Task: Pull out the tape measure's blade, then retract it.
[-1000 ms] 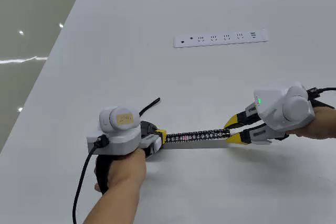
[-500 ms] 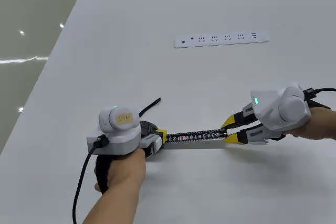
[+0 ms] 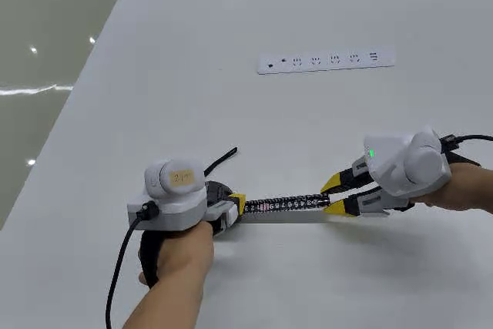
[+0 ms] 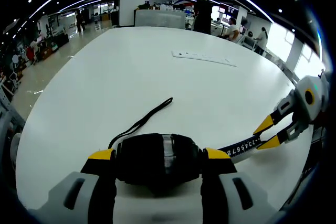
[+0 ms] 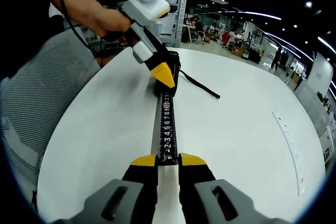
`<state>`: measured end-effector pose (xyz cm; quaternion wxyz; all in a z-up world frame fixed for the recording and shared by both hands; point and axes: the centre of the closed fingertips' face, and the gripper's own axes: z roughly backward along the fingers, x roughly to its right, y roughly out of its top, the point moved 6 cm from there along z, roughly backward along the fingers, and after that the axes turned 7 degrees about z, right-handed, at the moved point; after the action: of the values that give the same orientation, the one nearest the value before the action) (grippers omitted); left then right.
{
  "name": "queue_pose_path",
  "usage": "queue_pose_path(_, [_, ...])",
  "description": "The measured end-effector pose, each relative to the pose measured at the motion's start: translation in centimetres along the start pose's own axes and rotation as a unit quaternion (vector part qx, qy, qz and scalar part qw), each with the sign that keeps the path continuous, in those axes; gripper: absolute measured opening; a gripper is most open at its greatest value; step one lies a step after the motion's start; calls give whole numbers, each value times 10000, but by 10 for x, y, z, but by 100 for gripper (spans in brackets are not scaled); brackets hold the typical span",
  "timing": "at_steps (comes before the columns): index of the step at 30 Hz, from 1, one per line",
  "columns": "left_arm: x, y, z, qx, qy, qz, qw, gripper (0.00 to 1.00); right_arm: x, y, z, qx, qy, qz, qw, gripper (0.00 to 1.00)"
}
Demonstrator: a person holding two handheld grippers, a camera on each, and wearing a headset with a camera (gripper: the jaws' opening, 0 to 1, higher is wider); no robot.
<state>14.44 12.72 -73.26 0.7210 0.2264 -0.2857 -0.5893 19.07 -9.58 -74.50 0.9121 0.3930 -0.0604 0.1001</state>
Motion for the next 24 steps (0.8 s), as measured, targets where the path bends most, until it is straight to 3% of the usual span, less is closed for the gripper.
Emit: queue_pose_path(24, [0, 0, -1, 14, -23, -3, 10000, 62, 0, 7, -6, 14, -8, 27, 10000, 14])
